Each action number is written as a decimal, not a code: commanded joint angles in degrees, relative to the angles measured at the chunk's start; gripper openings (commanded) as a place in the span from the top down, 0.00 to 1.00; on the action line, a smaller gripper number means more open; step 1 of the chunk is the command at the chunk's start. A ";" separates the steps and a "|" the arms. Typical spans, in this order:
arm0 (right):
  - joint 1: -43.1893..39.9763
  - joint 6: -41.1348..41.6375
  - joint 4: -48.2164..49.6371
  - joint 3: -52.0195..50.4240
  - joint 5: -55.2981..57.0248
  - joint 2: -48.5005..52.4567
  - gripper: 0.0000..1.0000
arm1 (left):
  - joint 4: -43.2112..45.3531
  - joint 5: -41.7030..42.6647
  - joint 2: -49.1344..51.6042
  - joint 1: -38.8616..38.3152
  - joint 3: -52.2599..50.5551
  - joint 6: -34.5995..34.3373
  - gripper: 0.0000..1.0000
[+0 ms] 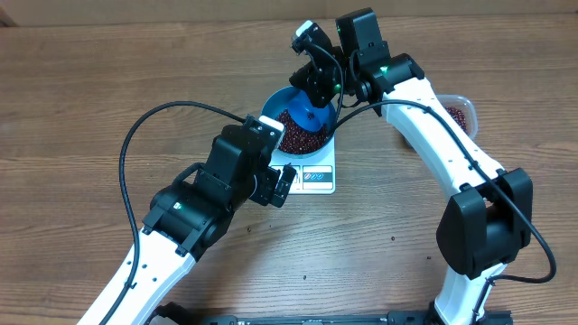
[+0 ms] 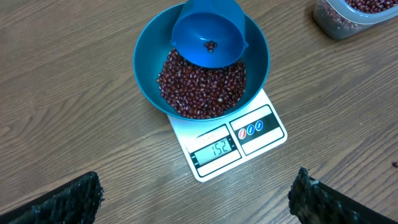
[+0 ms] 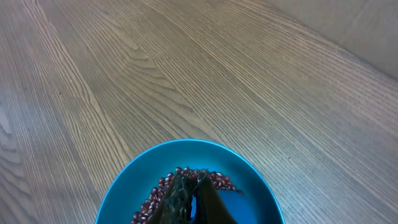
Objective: Scoop item into bowl and weigh 150g on scale
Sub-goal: 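Push the blue scoop down into the bowl beans with the right gripper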
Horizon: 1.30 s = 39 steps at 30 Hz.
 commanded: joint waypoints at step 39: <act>2.10 -8.90 -5.79 -1.16 -3.45 -0.11 0.96 | 0.20 -0.55 0.48 -0.02 -0.33 -0.37 0.00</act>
